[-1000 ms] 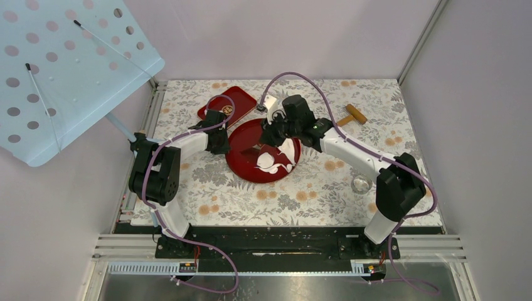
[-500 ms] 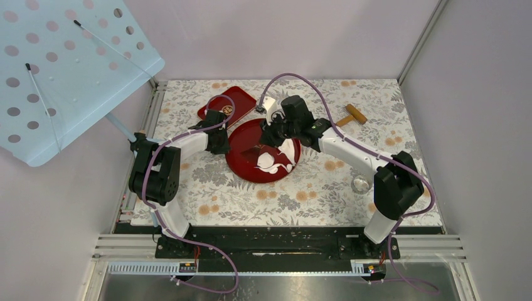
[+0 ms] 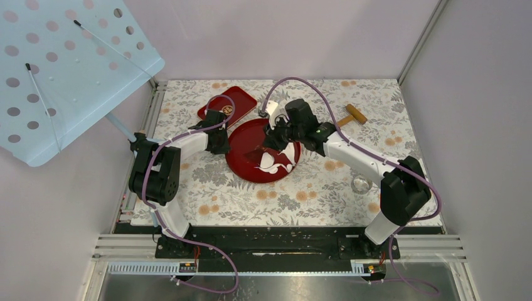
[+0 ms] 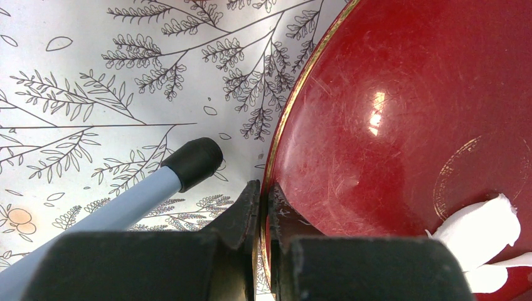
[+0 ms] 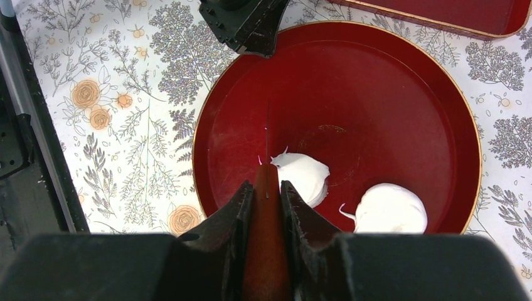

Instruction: Roll out the dumpling wrappers from the dough

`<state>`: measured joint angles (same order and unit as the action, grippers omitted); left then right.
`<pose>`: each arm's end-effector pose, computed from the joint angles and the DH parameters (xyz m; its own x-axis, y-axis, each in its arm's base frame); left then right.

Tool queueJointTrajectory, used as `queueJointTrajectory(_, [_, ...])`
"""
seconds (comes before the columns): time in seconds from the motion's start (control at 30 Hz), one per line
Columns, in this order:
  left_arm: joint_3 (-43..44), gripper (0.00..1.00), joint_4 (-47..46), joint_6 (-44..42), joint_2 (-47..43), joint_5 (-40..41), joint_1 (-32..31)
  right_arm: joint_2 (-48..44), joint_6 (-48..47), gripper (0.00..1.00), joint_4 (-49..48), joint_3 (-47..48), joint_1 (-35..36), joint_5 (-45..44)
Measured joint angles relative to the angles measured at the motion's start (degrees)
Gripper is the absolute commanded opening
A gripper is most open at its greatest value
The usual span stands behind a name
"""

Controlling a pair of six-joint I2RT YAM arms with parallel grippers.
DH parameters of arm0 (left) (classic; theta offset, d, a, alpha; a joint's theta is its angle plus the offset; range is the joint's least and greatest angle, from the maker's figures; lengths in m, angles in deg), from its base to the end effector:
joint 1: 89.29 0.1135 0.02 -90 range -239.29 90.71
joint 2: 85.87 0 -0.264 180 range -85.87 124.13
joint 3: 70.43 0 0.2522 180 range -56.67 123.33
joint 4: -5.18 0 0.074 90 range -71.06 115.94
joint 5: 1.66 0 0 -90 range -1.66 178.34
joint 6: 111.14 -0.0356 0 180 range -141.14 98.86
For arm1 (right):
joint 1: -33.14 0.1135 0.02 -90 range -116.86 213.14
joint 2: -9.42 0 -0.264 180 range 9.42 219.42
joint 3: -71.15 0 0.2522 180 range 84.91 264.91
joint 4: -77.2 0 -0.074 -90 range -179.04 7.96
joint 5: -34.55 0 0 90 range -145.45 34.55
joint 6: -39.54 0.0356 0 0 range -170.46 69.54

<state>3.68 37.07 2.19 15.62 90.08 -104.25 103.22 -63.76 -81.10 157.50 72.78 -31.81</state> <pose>0.3409 -0.0900 0.1620 -0.8588 -0.1803 -0.4796 -0.1057 0.9783 -0.1784 0.2840 0.2539 0.2923 -0.1686 -0.4133 -0.8949 -0.9175 0.3976 -0.0108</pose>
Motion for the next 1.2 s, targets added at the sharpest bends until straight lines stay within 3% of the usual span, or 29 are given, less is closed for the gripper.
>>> queueJointTrajectory(0.6, [0.00,0.00,0.02,0.00,0.00,0.00,0.00,-0.83,-0.42,0.00,2.34,-0.13,-0.11,1.77])
queueJointTrajectory(1.2, [0.00,0.00,0.02,0.00,0.00,0.00,0.00,-2.80,-8.00,0.00,3.48,-1.49,-0.09,-0.68])
